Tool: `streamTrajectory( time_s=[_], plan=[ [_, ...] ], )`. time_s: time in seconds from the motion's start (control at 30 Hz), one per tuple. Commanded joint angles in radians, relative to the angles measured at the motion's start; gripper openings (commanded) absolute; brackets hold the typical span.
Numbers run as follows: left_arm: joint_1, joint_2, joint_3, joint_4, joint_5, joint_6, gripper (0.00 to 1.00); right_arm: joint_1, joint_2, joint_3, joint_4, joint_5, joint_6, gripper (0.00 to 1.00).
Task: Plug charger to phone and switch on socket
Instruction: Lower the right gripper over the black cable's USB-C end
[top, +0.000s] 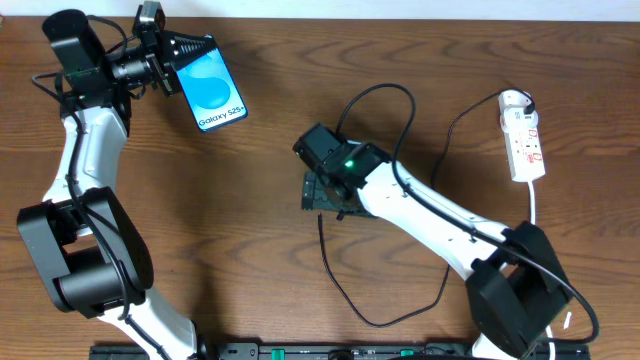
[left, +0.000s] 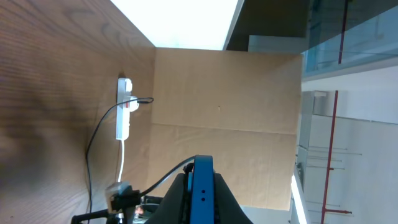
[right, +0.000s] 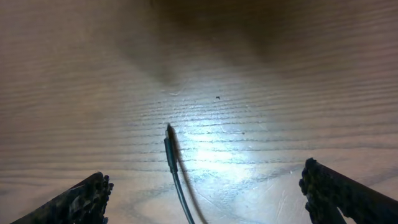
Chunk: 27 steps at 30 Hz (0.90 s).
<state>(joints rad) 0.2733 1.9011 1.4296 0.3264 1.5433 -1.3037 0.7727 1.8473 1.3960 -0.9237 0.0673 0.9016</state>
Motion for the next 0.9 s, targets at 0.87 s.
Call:
streamTrajectory(
  time_s=[0.87],
  plan=[
    [0.005, -0.023, 0.029, 0.009, 0.028, 0.01, 0.07, 0.108, 0.177, 0.001, 0.06, 0.009, -0.005, 0.98]
  ],
)
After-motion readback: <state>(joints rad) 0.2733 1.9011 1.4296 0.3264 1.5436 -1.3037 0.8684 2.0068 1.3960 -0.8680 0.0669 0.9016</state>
